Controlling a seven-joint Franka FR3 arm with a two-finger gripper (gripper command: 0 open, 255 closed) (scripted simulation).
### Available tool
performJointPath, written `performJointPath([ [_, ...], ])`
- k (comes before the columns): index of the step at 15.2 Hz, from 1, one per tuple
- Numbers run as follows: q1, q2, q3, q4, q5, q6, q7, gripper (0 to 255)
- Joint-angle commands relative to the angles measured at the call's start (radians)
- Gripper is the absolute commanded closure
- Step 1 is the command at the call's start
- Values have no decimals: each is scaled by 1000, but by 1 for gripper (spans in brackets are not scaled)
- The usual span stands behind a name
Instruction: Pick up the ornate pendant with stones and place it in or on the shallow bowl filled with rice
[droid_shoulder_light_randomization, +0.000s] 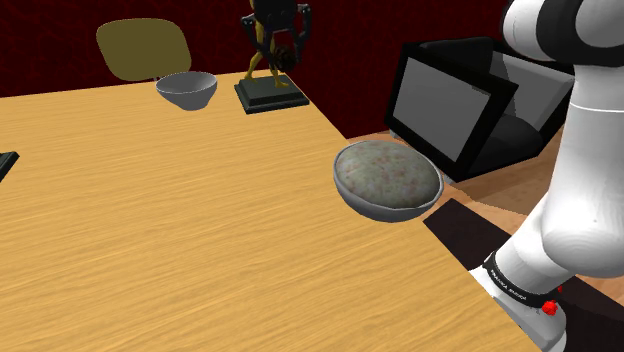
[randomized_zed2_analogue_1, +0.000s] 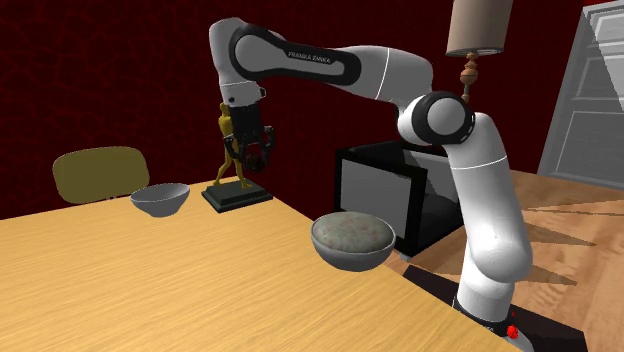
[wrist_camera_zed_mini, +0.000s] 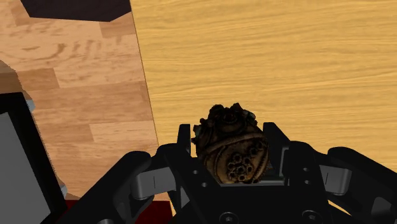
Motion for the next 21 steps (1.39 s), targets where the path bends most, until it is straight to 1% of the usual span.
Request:
performJointPath([
  [1,17,25,-1,71,-14,-47,-5,255],
  [2,27,39,-2,107,-21,-70,-7,255],
  [3,29,42,-3,115,-23,-74,-7,255],
  [5,-20,-83,13,-68,34,-11,8,255],
  [7,-51,-188,22,-209,84,33,14,255],
  [11,-78,-374,22,-427,174,87,14,255],
  [15,-76,-541,14,-595,252,109,10,255],
  [21,-38,-764,0,-788,349,99,15,255],
])
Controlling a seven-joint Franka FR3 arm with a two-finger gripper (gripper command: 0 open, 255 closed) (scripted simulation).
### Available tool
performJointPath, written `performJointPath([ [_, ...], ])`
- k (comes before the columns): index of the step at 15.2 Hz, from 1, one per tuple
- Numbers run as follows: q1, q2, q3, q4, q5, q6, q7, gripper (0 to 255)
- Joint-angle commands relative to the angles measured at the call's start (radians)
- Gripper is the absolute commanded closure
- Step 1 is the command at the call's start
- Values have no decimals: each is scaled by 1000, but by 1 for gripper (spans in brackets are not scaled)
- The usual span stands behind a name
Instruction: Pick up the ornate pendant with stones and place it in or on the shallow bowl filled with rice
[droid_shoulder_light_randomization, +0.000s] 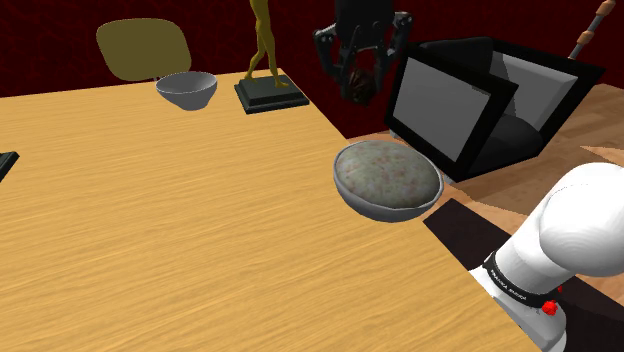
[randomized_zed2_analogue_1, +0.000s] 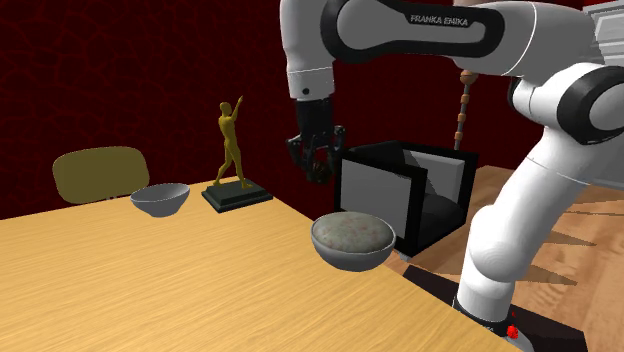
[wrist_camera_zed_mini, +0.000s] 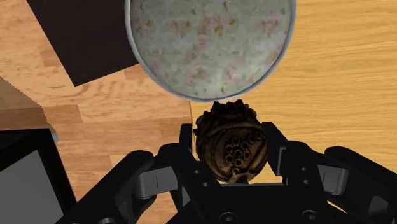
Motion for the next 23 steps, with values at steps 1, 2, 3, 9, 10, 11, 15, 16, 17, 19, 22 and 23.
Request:
performJointPath([
  [1,18,-72,0,-59,32,-7,11,255],
  [2,28,-106,-2,-84,46,-14,14,255],
  [3,37,-139,-3,-108,60,-21,18,255],
  [9,76,-255,-1,-225,109,-14,35,255],
  [10,77,-260,0,-242,111,-2,35,255],
  [11,79,-264,1,-259,114,11,35,255],
  [15,85,-280,7,-324,122,61,34,255],
  [16,86,-283,9,-339,125,73,34,255],
  [17,88,-286,11,-355,127,86,35,255],
  [19,90,-290,13,-377,130,104,35,255],
  [22,90,-290,13,-377,130,104,35,255],
  [23,90,-290,13,-377,130,104,35,255],
])
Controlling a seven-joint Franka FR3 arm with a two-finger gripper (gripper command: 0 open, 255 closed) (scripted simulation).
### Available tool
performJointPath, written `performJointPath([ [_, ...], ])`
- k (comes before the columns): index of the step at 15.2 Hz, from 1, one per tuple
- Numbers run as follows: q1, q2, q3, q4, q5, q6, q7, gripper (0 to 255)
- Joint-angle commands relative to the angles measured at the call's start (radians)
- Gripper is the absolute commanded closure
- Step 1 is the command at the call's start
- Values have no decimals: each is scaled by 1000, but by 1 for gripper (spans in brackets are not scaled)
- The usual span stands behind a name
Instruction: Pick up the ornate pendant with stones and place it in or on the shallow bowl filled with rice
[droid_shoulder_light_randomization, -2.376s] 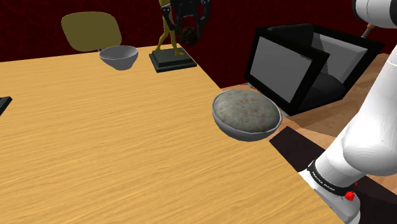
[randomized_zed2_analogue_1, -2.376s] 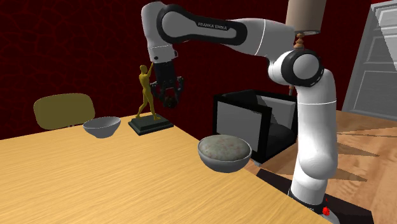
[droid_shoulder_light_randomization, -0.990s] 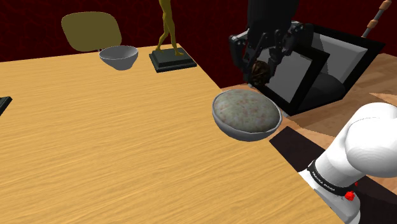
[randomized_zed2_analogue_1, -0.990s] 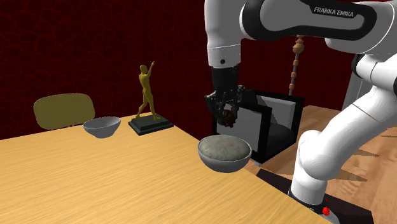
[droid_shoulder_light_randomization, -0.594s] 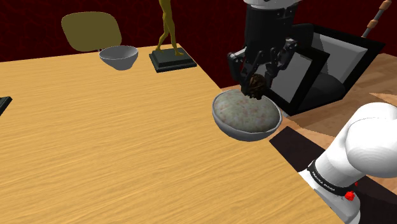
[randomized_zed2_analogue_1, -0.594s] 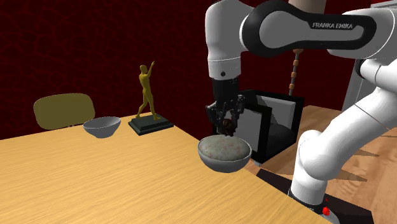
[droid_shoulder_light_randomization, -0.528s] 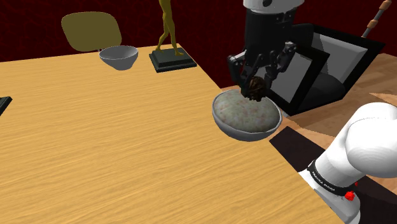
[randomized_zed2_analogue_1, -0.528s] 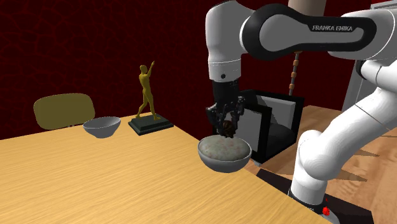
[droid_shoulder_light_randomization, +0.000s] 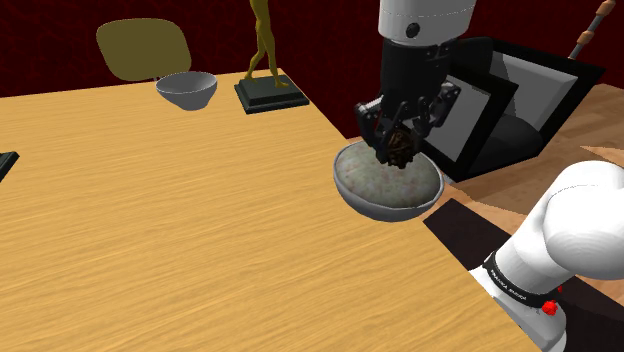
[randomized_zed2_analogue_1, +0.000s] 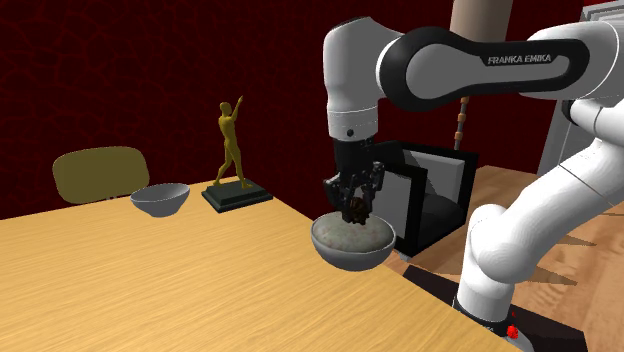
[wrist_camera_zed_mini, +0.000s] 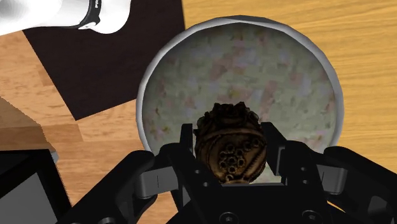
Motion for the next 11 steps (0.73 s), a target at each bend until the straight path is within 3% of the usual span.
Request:
performJointPath([
  [1,1,2,2,-5,2,2,1,255],
  [3,1,2,2,-5,2,2,1,255],
  [4,2,1,2,-6,2,3,1,0],
  [9,1,2,2,-5,2,2,1,0],
  [11,-7,28,1,81,-8,-58,8,0],
])
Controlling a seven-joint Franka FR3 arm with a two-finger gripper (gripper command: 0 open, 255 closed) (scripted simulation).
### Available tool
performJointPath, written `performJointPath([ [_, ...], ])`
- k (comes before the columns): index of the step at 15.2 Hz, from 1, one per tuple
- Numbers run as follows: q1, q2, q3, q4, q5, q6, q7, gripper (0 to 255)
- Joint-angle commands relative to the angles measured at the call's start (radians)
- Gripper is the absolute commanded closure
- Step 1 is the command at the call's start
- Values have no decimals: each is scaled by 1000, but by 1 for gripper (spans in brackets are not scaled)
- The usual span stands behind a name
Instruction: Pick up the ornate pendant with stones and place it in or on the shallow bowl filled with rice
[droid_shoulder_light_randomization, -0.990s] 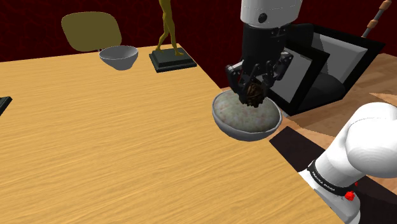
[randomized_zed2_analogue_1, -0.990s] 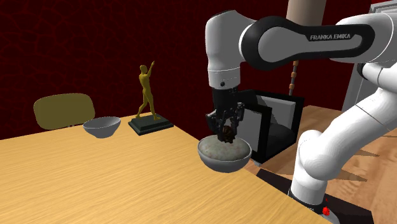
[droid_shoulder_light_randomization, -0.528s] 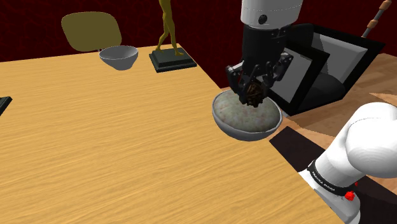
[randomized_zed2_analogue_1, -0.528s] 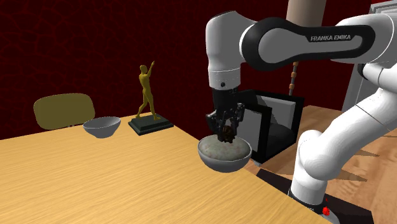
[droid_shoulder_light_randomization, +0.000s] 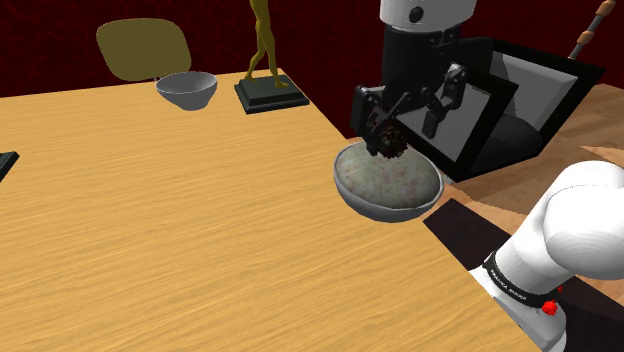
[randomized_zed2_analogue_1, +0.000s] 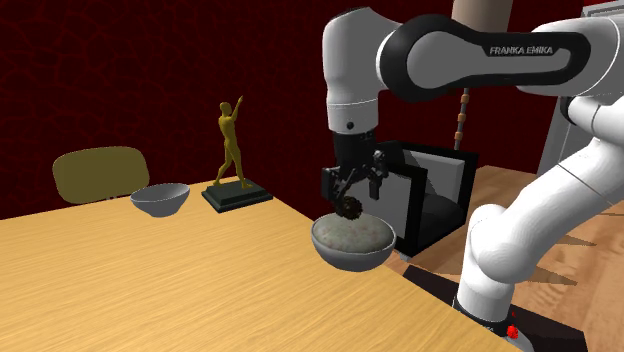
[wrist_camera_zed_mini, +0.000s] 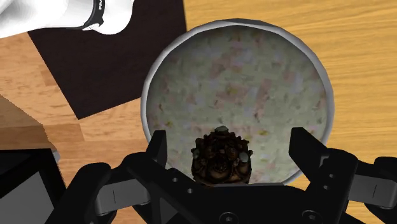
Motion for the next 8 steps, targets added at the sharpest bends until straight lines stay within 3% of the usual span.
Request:
performJointPath([
  [1,-9,31,3,85,-9,-55,10,0],
  [8,-13,43,4,121,-13,-79,14,0],
])
